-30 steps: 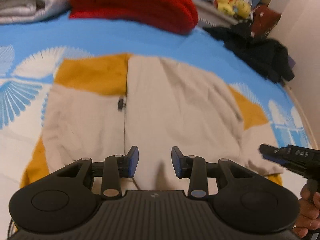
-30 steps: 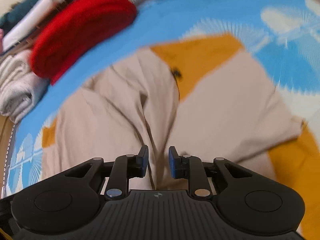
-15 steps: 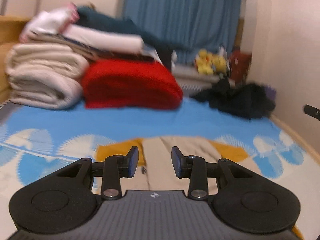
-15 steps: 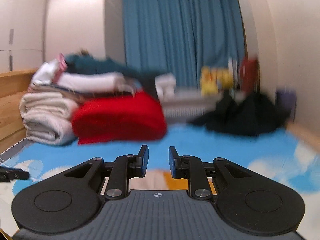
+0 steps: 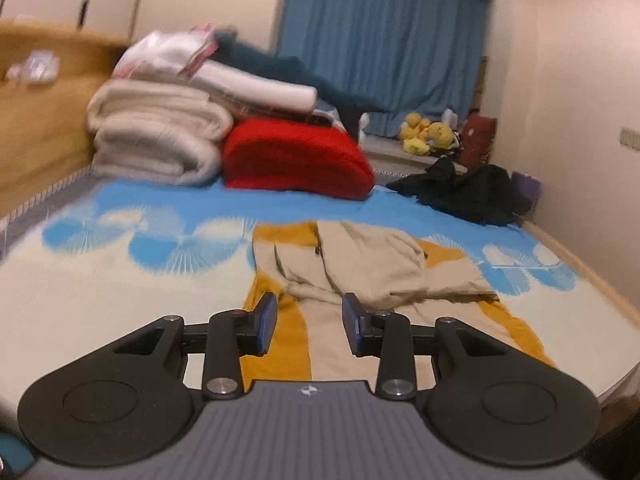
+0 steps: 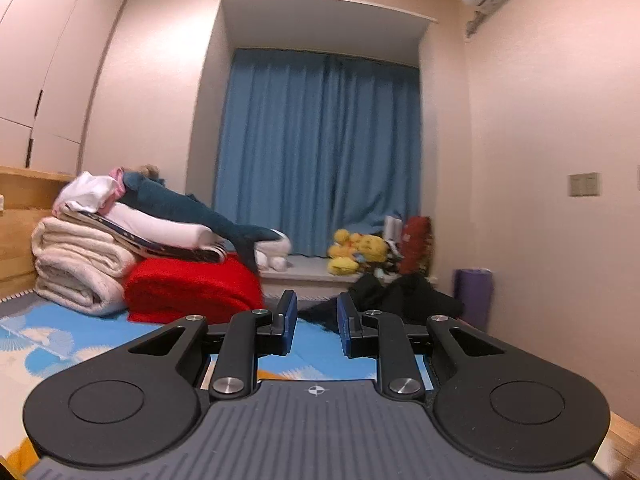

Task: Fold large clothes

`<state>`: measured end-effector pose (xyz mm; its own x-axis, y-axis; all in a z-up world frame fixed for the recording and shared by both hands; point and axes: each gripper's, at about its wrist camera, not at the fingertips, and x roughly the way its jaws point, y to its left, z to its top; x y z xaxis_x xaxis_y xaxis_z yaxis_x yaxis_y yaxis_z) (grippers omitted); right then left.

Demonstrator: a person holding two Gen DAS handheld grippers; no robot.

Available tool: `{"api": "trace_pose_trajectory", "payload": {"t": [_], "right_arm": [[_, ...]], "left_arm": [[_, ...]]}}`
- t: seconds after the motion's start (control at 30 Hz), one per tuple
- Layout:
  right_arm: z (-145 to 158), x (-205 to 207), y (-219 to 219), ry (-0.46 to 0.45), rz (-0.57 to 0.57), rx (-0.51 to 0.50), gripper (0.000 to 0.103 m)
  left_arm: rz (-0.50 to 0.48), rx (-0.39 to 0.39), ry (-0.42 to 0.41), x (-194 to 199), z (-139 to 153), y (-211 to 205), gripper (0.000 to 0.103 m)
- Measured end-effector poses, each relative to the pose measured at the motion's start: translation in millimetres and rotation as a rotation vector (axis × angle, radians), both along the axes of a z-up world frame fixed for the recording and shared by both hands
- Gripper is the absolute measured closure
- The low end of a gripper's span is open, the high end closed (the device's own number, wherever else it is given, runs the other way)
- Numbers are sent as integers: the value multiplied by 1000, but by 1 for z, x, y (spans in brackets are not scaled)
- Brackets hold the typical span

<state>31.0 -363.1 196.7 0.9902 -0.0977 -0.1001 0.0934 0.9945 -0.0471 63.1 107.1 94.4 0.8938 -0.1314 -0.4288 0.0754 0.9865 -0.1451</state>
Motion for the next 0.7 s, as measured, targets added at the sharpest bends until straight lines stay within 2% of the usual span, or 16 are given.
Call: {"api": "trace_pose_trajectory", "payload": {"t": [0.1, 0.2, 0.33, 0.4, 0.5, 0.6, 0.7], "right_arm": [[-14, -31, -12, 34, -46, 34, 80], [-37, -37, -24, 93, -87, 121, 82], [-82, -12, -34, 185, -124, 213, 86], [-110, 10, -33, 236, -140, 220, 86], [-151, 41, -35, 325, -167, 203, 88], [-165, 66, -34, 351, -153, 152, 88], [-192, 83, -36, 435, -138, 89, 88]], "left_arm": [[15, -25, -38, -14, 10, 7, 64], [38, -50, -34, -16, 2, 19, 64], [89, -76, 66, 8, -35, 33, 64], [130, -76, 158, 33, -56, 37, 66], [139, -78, 235, 56, -75, 40, 65], [169, -43, 349, 74, -94, 44, 65], [195, -51, 444, 83, -113, 51, 65]]}}
